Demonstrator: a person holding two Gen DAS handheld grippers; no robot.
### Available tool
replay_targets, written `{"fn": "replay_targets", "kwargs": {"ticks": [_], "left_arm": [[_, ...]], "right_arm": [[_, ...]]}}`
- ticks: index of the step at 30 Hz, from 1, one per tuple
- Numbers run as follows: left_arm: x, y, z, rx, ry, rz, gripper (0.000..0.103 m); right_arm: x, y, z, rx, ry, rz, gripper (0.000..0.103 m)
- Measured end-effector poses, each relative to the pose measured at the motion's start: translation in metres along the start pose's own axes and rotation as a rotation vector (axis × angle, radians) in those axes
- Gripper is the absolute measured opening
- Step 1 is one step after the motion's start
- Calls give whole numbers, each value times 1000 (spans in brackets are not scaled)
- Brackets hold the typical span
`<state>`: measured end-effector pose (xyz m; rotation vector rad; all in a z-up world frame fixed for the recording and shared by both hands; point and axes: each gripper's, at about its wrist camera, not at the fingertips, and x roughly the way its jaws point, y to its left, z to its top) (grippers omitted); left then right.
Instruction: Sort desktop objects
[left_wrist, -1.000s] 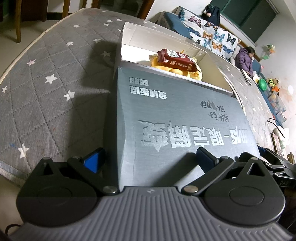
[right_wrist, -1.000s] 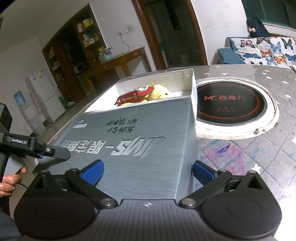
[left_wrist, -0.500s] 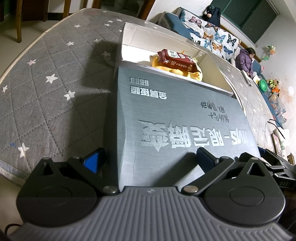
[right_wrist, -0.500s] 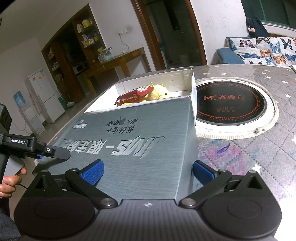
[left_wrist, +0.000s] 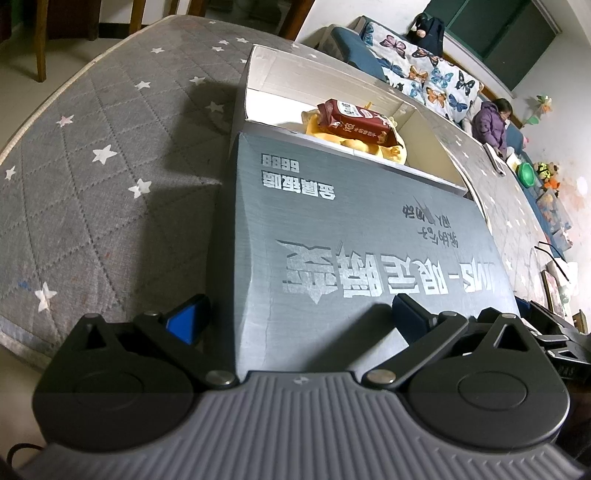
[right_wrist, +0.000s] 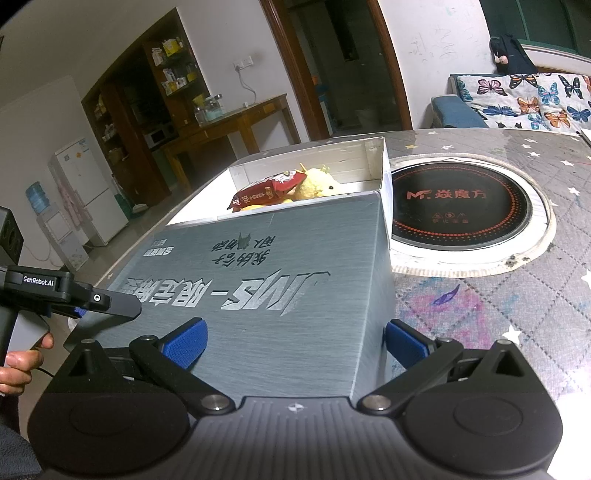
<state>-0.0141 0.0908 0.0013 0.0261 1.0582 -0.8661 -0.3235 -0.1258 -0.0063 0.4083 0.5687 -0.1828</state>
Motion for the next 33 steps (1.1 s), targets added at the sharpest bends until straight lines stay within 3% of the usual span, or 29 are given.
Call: {"fn": "replay_targets", "kwargs": {"ticks": [33], "left_arm": [[3,3,2,-34,-13,0,103]], "right_arm": [[1,-4,-1,21,-11,-5,103]]}}
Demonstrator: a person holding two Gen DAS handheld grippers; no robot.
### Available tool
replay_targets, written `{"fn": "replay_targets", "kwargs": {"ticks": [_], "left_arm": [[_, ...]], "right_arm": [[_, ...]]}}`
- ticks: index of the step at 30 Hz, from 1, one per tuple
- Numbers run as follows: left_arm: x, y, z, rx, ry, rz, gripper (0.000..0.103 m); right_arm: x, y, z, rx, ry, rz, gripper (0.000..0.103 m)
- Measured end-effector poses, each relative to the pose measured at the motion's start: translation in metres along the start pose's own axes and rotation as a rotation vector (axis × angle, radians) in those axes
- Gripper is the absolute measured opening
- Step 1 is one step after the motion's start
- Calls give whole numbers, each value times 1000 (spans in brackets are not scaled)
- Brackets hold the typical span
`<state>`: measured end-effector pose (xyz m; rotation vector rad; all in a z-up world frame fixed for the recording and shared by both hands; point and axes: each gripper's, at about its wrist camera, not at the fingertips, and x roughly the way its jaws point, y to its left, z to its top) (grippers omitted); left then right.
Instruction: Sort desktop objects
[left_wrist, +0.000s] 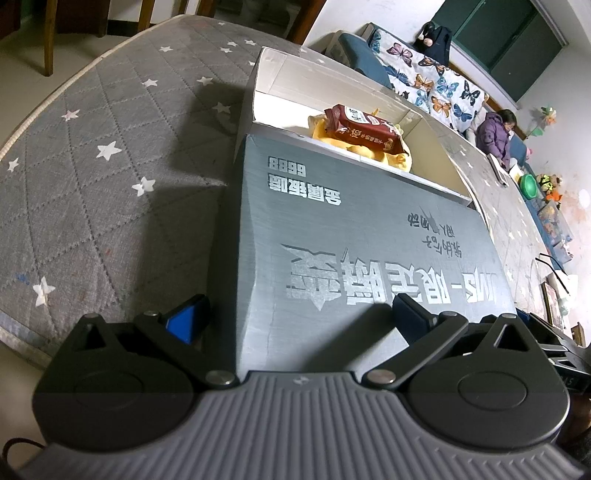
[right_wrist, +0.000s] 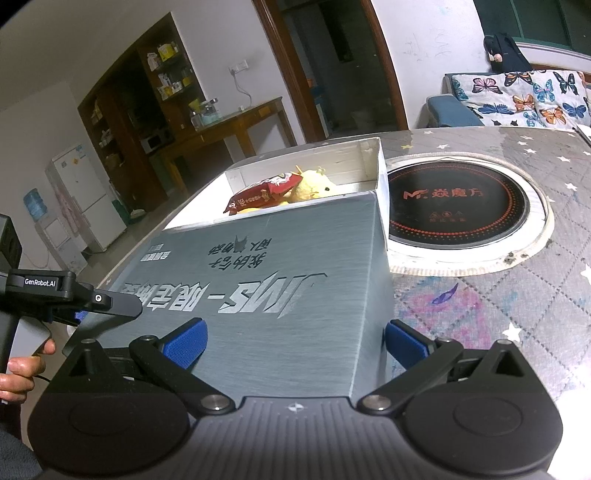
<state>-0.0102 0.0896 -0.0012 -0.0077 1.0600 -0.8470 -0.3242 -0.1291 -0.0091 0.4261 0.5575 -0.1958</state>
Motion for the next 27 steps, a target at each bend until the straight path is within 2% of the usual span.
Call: {"fn": "replay_targets", "kwargs": {"ticks": [27], "left_arm": [[0,0,-2,4,-3,0,103]], "right_arm": [[0,3,-2,1,-7,-3,103]]}}
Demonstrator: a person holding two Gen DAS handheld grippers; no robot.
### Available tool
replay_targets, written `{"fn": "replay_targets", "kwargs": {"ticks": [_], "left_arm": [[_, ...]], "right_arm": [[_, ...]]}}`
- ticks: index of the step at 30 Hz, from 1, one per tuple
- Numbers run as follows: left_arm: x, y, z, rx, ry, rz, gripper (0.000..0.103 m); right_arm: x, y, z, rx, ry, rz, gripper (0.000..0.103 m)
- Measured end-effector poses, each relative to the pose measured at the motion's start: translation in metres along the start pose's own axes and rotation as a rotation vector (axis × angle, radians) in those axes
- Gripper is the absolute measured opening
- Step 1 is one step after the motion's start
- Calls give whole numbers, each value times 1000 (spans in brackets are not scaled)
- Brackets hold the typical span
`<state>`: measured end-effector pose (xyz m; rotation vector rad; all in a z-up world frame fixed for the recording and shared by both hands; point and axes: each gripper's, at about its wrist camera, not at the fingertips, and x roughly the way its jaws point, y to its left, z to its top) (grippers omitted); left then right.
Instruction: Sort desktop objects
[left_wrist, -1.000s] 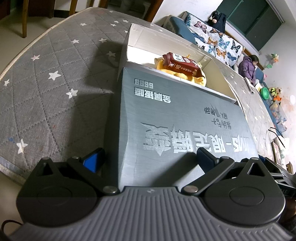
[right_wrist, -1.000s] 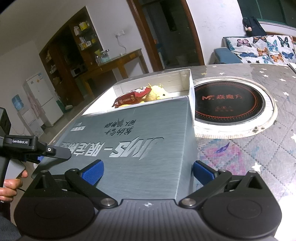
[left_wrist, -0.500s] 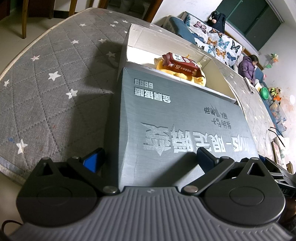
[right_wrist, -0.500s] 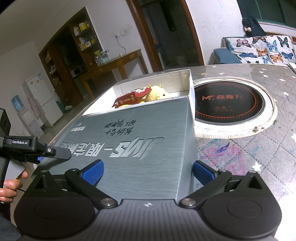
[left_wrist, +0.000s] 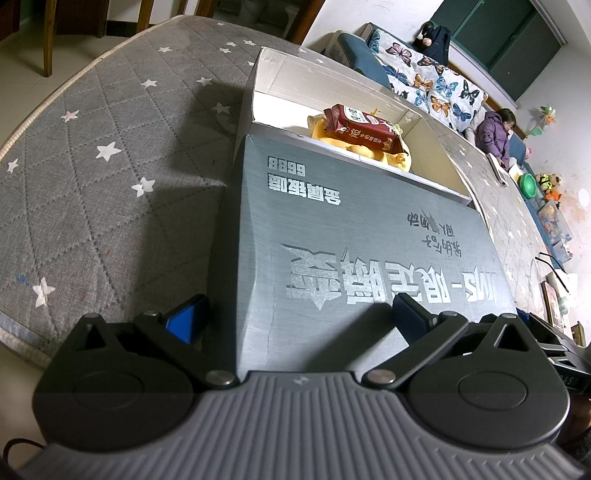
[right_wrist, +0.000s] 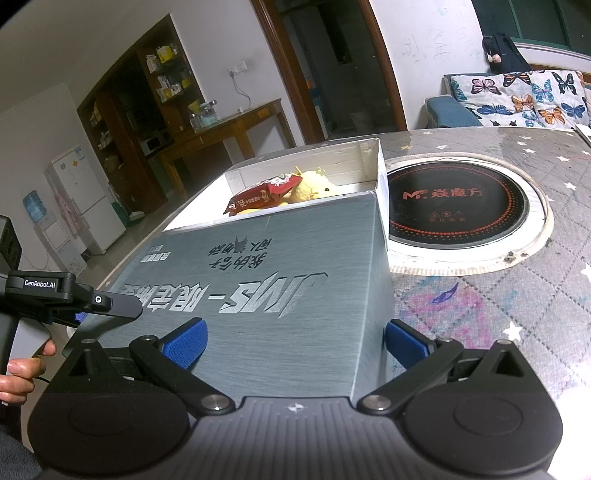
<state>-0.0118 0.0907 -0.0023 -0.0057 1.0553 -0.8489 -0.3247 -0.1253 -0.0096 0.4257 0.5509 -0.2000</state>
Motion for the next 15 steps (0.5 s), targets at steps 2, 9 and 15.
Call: {"fn": "replay_targets", "kwargs": {"ticks": [2,9,15], "left_arm": [[0,0,0,0,0,0,103],[1,0,-1,2,-1,0,103],[1,0,-1,2,-2,1,103]], "right_arm": [[0,0,0,0,-1,0,103],[0,-1,-1,1,-3,2,103],[-1,-2,-2,6,-4,6,103]]}}
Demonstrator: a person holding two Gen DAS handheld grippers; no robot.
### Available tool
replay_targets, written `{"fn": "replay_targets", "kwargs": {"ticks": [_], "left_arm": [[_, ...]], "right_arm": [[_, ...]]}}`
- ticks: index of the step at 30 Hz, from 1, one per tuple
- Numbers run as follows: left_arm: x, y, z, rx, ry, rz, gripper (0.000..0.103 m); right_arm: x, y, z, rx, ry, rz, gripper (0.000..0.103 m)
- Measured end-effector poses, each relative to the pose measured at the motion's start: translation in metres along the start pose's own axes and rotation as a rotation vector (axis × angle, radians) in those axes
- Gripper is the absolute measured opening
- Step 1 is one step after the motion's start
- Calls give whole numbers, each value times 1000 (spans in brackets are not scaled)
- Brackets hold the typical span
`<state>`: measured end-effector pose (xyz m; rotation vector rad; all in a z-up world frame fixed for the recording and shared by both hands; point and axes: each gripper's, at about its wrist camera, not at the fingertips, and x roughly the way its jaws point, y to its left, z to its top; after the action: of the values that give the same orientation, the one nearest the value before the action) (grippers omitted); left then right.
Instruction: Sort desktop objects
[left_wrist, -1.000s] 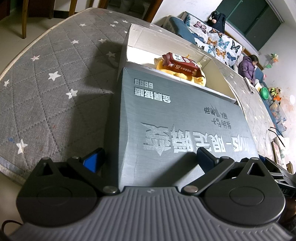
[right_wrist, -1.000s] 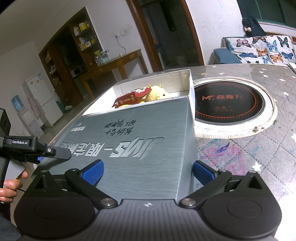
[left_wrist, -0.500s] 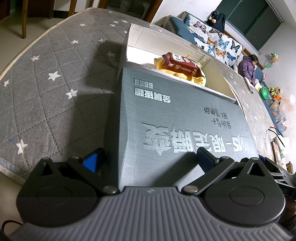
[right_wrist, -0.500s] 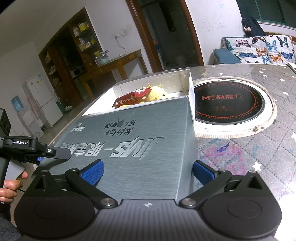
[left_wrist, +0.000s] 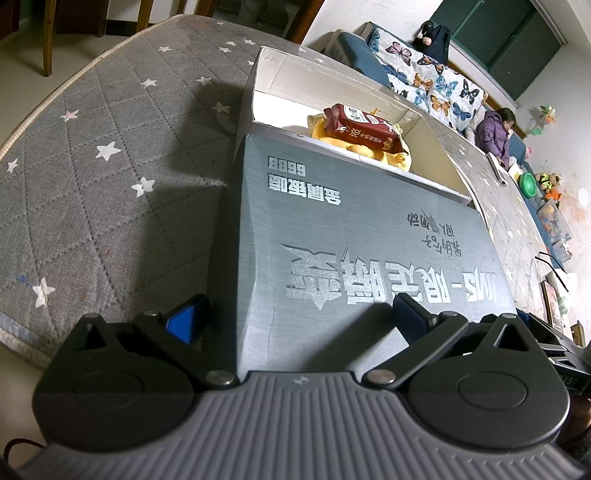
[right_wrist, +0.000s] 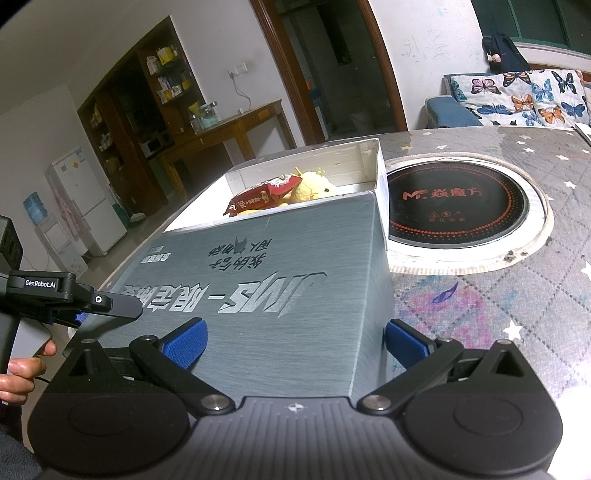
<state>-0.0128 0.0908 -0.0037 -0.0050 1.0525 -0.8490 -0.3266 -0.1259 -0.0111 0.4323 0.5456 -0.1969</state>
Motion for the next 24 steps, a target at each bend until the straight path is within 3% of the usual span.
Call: {"fn": "replay_targets", "kwargs": {"ticks": [24], "left_arm": [[0,0,0,1,1,0,103]], "right_arm": [[1,-2,-1,3,-1,1,103]]}}
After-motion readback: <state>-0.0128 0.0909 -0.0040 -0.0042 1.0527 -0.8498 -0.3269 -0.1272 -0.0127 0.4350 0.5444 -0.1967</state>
